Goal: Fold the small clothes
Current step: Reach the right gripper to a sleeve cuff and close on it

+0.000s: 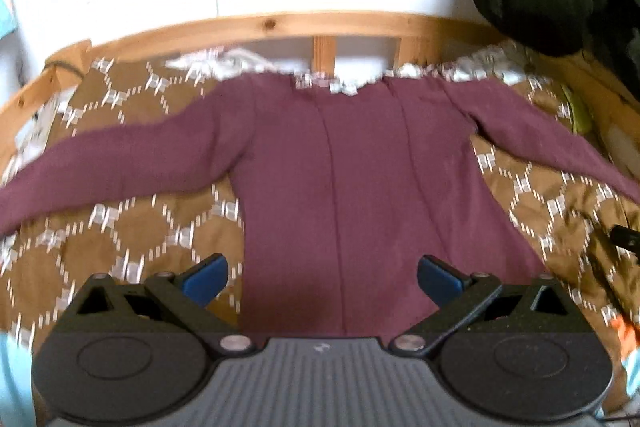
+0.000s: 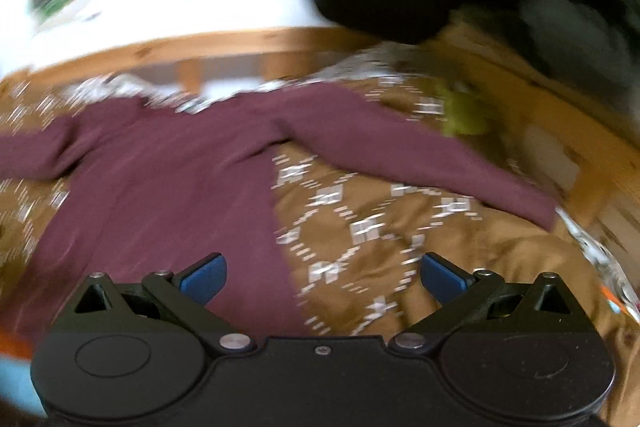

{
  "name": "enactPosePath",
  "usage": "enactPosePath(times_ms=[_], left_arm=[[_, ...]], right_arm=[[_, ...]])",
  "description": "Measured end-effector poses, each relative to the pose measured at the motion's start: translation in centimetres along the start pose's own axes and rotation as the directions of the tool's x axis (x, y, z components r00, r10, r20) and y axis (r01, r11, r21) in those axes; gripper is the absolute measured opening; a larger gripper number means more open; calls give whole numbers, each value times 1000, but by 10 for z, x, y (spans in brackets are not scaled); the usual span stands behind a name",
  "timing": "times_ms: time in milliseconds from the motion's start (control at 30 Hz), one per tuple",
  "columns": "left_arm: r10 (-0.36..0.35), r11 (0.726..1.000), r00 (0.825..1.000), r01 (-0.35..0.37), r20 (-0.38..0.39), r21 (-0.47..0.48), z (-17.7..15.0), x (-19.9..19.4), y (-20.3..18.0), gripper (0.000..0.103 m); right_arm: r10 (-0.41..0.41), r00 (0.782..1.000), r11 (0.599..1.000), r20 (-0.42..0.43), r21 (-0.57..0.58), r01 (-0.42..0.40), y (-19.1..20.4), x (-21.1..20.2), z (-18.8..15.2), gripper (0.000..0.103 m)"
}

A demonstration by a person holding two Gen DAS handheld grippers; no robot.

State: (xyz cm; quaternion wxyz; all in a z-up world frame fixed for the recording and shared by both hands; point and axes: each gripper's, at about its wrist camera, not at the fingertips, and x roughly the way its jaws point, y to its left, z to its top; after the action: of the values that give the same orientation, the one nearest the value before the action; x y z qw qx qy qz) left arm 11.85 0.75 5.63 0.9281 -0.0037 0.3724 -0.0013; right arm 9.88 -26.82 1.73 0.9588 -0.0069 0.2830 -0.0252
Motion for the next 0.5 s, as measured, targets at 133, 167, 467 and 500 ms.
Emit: enactPosePath(times_ms=[133, 167, 467, 500], left_arm=[[-6, 1000, 1000, 6, 10, -21, 18, 29, 2, 102], [-15, 1000, 1000, 15, -3, -24, 22, 38, 1, 102], [-129, 990, 991, 131, 23, -59, 36, 102, 8, 102], [-132, 990, 991, 133, 35, -46, 35, 106, 9, 102]], right_arm=[[-43, 999, 977, -2, 208, 42, -50, 21, 9, 102], [-57, 998, 965, 3, 255, 54, -62, 25, 11, 102], [-175, 984, 852, -19, 498, 161, -144, 66, 17, 100], [-187, 982, 838, -29, 516, 175, -148, 72, 17, 98]])
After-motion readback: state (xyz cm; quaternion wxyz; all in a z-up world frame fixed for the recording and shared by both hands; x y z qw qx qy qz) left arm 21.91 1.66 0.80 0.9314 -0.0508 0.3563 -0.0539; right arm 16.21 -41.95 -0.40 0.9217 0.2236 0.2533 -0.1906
